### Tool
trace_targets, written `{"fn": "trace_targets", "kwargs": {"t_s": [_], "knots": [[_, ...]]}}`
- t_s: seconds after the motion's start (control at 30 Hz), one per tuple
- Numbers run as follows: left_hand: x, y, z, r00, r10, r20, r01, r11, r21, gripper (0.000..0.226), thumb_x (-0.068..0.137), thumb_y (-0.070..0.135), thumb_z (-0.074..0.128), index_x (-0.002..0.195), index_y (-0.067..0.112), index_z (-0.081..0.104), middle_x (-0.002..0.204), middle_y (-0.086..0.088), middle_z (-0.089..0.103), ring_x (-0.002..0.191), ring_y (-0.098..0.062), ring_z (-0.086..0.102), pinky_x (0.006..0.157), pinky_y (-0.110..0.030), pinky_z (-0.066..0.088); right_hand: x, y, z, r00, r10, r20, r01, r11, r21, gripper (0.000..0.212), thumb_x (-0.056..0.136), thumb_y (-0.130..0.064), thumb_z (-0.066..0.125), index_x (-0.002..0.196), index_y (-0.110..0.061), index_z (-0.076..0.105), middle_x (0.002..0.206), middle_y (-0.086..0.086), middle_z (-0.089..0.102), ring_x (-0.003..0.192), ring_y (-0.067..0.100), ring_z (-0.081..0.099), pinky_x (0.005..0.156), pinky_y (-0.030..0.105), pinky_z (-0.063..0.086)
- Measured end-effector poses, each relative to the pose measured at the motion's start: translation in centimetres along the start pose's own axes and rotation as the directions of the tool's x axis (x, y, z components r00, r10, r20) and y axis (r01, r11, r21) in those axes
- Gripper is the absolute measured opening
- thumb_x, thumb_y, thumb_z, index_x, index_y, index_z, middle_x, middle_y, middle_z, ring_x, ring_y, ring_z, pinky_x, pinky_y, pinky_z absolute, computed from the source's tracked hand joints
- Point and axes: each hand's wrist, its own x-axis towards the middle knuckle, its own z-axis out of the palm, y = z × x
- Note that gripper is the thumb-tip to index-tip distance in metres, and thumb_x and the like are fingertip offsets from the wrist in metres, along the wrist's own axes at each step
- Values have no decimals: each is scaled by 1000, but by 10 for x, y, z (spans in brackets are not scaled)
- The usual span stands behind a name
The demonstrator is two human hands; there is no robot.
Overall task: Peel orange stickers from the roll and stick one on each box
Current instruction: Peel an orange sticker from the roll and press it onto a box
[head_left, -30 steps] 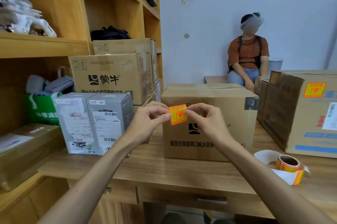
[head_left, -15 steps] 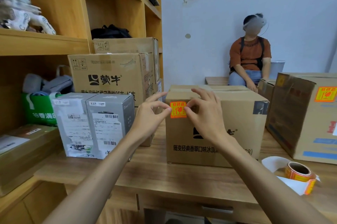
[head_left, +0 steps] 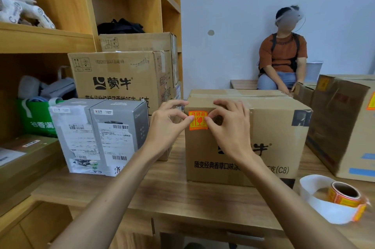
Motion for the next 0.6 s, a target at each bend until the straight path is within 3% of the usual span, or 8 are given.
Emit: {"fn": "trace_targets", "kwargs": {"t_s": [0.1,0.27,0.4,0.5,0.6], "knots": [[3,-1,2,998,63,-5,-63,996,68,13,86,22,80,74,15,79,117,10,67,118,-1,55,95,-35,49,0,-1,3,1000,-1,-18,0,1000,-14,12,83,-29,73,74,-21,71,114,-2,65,112,18,53,114,36,18],[7,0,3,993,116,-2,-115,985,126,15,87,20,79,73,13,77,114,9,65,112,8,52,91,-17,42,-1,-1,4,999,-20,-43,18,999,-49,14,83,-30,71,74,-19,69,111,-1,65,110,19,54,111,32,17],[8,3,2,980,198,27,-198,935,293,21,88,23,78,72,10,74,115,2,66,111,-6,53,92,-26,45,0,0,5,999,-34,-36,31,995,-96,19,83,-30,72,70,-19,64,111,0,65,109,20,55,111,35,21],[9,6,1,967,252,45,-246,866,436,28,87,27,78,68,10,68,109,-1,65,107,-14,56,85,-34,51,0,-1,2,999,-37,-27,33,992,-125,27,82,-30,73,67,-19,53,109,-1,66,106,20,57,108,37,25],[9,8,-5,976,218,22,-201,848,490,38,86,40,77,69,18,51,94,2,59,94,-15,55,71,-27,43,2,-1,-2,999,-32,-19,30,993,-116,29,83,-32,72,75,-20,47,99,-2,65,98,21,56,102,36,28]]}}
